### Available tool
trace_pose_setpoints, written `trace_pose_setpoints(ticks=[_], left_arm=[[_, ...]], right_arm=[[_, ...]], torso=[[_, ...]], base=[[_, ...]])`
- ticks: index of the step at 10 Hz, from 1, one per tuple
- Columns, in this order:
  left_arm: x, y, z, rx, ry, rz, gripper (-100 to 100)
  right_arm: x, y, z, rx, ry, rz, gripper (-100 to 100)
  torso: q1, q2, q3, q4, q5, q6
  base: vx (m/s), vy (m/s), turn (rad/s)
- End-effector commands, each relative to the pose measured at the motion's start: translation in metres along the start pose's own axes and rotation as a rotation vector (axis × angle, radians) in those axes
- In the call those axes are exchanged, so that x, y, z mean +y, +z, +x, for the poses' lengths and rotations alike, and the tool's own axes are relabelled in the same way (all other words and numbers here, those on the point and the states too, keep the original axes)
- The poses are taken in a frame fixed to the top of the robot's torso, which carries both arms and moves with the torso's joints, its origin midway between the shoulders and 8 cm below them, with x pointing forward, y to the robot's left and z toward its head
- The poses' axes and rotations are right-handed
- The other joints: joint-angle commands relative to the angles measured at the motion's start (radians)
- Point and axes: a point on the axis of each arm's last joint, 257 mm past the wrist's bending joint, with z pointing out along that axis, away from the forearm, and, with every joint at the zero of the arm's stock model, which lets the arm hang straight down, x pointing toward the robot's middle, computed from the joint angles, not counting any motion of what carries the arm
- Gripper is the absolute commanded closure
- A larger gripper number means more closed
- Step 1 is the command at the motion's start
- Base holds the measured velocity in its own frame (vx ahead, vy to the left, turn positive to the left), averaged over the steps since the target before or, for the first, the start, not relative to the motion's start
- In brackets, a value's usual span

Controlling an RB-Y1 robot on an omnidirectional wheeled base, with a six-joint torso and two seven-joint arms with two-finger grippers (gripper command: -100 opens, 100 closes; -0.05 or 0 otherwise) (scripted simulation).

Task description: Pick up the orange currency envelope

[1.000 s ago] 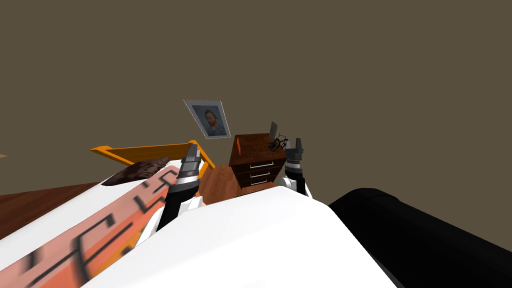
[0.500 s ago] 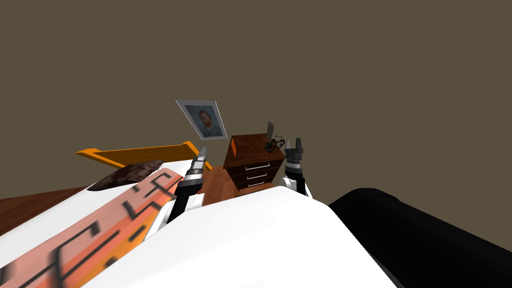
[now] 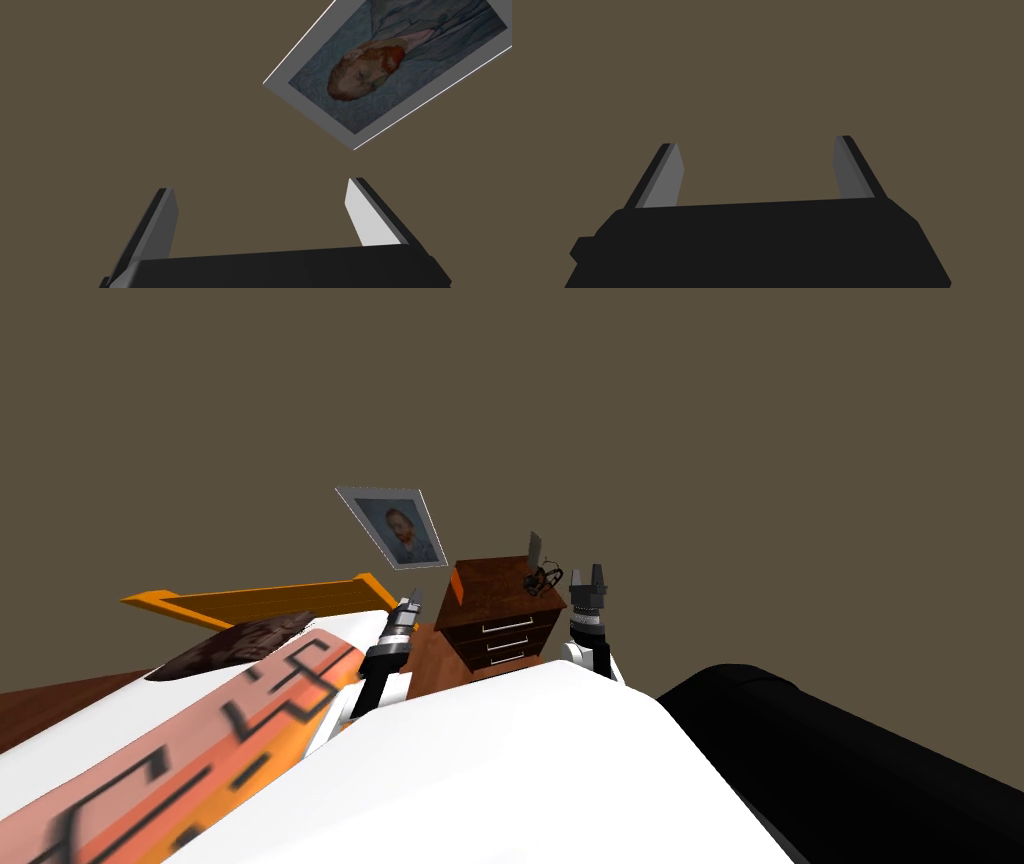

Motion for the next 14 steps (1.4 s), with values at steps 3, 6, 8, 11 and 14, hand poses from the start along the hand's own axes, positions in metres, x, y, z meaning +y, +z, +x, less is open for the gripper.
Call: trace_pose_setpoints(ticks=[3, 6, 8, 11, 14], left_arm=[[0.031, 0.005, 0.023, 0.055, 0.126, -0.067, -100], [0.057, 0.007, 0.04, 0.106, 0.231, -0.121, -100], [0.075, 0.007, 0.051, 0.14, 0.299, -0.155, -100], [0.099, 0.007, 0.065, 0.19, 0.396, -0.2, -100], [0.12, 0.006, 0.075, 0.235, 0.485, -0.234, -100]], right_arm=[[0.0, 0.0, 0.0, 0.0, 0.0, 0.0, 0], [0.0, 0.0, 0.0, 0.0, 0.0, 0.0, 0], [0.0, 0.0, 0.0, 0.0, 0.0, 0.0, 0], [0.0, 0.0, 0.0, 0.0, 0.0, 0.0, 0], [0.0, 0.0, 0.0, 0.0, 0.0, 0.0, 0]], torso=[[-0.002, -0.001, 0.0, 0.0, 0.0, 0.0], [-0.001, -0.001, -0.001, 0.0, 0.0, 0.0], [0.0, -0.001, 0.0, 0.0, 0.0, 0.0], [0.0, -0.001, 0.0, 0.0, 0.0, 0.0], [0.001, 0.0, 0.0, 0.0, 0.0, 0.0]], base=[[0.029, -0.095, -0.028], [0.036, -0.083, -0.026], [0.028, -0.086, -0.026], [0.029, -0.079, -0.023], [0.025, -0.07, -0.021]])
